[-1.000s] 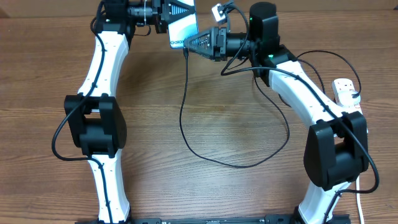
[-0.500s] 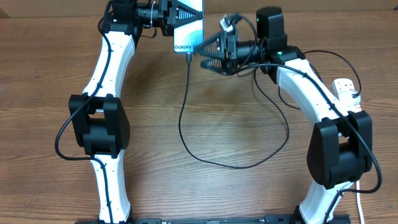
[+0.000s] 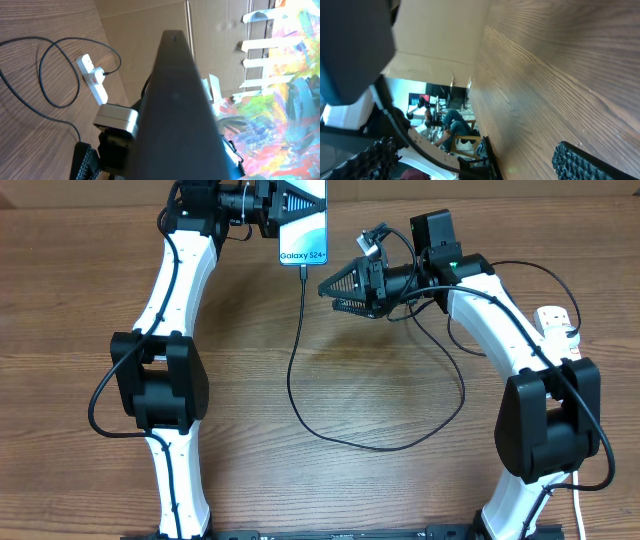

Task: Plug charger to phone and switch on socket

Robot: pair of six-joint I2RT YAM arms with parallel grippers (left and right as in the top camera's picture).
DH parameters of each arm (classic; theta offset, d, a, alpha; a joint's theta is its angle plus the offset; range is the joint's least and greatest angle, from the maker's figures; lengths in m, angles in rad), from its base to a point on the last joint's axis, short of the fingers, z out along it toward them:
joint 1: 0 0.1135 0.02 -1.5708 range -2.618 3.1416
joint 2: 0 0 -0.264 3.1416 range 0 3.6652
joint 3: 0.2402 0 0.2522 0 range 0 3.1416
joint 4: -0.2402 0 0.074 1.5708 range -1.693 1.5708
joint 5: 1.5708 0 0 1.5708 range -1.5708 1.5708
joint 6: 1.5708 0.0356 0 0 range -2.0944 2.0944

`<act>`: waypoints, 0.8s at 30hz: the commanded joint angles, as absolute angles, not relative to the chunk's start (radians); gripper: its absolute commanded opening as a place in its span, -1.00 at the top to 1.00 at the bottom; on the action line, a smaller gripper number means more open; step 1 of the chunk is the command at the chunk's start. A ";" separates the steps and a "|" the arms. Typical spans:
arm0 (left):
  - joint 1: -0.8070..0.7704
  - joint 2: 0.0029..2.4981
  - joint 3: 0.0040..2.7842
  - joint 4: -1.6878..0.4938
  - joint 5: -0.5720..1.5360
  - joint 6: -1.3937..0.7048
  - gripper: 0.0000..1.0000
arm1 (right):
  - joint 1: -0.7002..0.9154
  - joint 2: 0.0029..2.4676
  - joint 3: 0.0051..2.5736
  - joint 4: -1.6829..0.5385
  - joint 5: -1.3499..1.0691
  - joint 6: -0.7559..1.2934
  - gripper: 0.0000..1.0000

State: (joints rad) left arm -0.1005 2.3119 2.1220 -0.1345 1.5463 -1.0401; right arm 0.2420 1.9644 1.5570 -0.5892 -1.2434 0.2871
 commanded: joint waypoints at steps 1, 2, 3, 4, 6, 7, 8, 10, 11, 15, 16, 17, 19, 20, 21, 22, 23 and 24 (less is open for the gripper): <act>-0.099 2.276 2.130 -0.131 1.580 -1.016 0.92 | 0.231 1.954 1.572 -0.563 -1.296 0.227 -1.00; -0.099 2.276 2.130 -0.131 1.580 -1.009 0.92 | 0.230 1.954 1.572 -0.551 -1.305 0.227 -1.00; -0.099 2.276 2.130 -0.131 1.580 -1.002 0.92 | 0.229 1.954 1.572 -0.540 -1.314 0.227 -1.00; -0.099 2.276 2.130 -0.131 1.580 -0.993 0.92 | 0.229 1.954 1.572 -0.528 -1.326 0.227 -1.00; -0.101 2.276 2.130 -0.131 1.580 -0.986 0.92 | 0.229 1.954 1.572 -0.498 -1.352 0.228 -1.00; -0.102 2.276 2.130 -0.131 1.580 -0.986 0.92 | 0.229 1.954 1.572 -0.482 -1.367 0.228 -1.00; -0.104 2.276 2.130 -0.131 1.579 -0.983 0.92 | 0.229 1.954 1.572 -0.467 -1.380 0.233 -1.00; -0.106 2.276 2.130 -0.131 1.578 -0.973 0.92 | 0.229 1.954 1.572 -0.439 -1.399 0.246 -1.00; -0.106 2.276 2.130 -0.131 1.578 -0.971 0.92 | 0.229 1.954 1.572 -0.423 -1.401 0.268 -1.00; -0.107 2.276 2.130 -0.132 1.566 -0.972 0.92 | 0.231 1.954 1.572 -0.357 -1.381 0.353 -0.90; -0.108 2.276 2.130 -0.133 1.563 -0.973 0.92 | 0.234 1.954 1.572 -0.339 -1.359 0.394 -0.88; -0.110 2.276 2.130 -0.140 1.561 -0.976 0.92 | 0.237 1.954 1.572 -0.325 -1.336 0.430 -0.85; -0.114 2.276 2.130 -0.174 1.552 -0.985 0.92 | 0.250 1.954 1.572 -0.300 -1.289 0.495 -0.72; -0.117 2.276 2.130 -0.194 1.541 -0.988 0.92 | 0.258 1.954 1.572 -0.289 -1.275 0.512 -0.63; -0.119 2.276 2.130 -0.212 1.529 -0.988 0.92 | 0.266 1.954 1.572 -0.274 -1.269 0.530 -0.54; -0.122 2.276 2.130 -0.232 1.512 -0.988 0.92 | 0.276 1.954 1.572 -0.255 -1.269 0.545 -0.47; -0.125 2.276 2.130 -0.244 1.499 -0.988 0.92 | 0.282 1.954 1.572 -0.240 -1.269 0.555 -0.39; -0.126 2.276 2.130 -0.252 1.488 -0.988 0.92 | 0.288 1.954 1.572 -0.229 -1.269 0.556 -0.27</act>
State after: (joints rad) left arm -0.1120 2.3119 2.1216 -0.2432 1.5162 -0.9928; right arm 0.2623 1.9644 1.5570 -0.2455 -1.2926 0.4889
